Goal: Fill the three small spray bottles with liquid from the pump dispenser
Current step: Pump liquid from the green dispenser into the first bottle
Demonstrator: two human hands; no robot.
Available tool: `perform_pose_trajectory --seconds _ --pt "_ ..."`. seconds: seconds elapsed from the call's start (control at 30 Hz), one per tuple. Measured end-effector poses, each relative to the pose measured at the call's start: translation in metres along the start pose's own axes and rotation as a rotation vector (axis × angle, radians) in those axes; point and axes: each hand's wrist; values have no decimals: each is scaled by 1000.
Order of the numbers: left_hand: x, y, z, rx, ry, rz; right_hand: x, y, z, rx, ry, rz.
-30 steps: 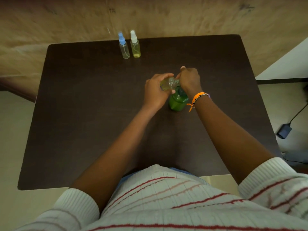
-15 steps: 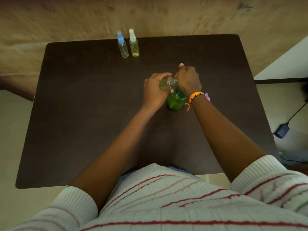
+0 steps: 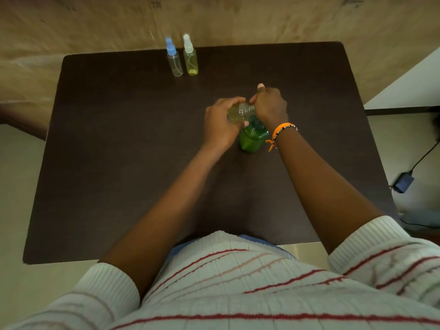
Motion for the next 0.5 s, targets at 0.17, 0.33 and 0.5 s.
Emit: perform_pose_trajectory --seconds 0.17,0.33,0.5 --pt "2 -1 -1 10 0 2 -1 2 3 21 5 2" --pt "-1 -1 -4 1 -31 1 4 6 1 68 -29 29" --pt "-1 -2 -3 2 -22 9 2 10 4 27 -65 27"
Point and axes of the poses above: each hand's wrist, its own y-axis towards the middle knuckle, its own z-axis out of the palm, x = y × z, and after that the axes turned 15 degrees about z, right-handed
